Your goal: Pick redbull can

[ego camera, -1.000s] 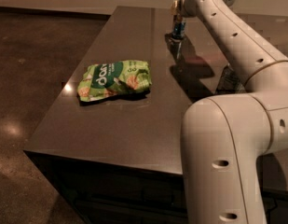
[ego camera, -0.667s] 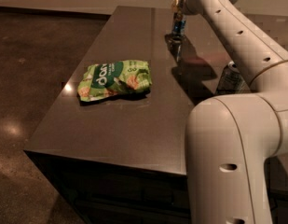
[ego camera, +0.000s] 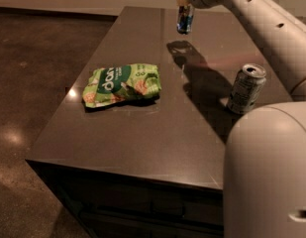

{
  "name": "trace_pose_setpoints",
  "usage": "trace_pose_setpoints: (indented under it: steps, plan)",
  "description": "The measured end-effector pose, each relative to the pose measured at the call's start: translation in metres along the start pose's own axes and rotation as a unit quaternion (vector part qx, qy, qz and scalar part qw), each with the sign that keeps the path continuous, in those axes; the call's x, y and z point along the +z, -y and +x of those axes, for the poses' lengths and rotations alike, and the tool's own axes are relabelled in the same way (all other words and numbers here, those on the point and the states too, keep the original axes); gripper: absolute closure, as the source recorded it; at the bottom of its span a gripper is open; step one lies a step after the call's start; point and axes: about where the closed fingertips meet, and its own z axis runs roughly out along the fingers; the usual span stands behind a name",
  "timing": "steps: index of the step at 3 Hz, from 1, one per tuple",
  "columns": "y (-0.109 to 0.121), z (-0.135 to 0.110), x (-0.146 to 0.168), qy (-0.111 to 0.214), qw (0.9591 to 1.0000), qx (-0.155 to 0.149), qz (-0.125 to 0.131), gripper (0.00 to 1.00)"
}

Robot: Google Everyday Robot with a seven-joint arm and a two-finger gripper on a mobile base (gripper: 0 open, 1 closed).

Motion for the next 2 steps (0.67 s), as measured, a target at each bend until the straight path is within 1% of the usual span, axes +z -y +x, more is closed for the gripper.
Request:
trace_pose_setpoints:
  steps: [1,2]
  plan:
    - [-0.019,-0.006,-0.027,0.005,0.9995,-0.015,-0.026,1.0]
    - [-0.033,-0.009,-0.048,0.007,0.9985,-0.027,-0.047,1.0]
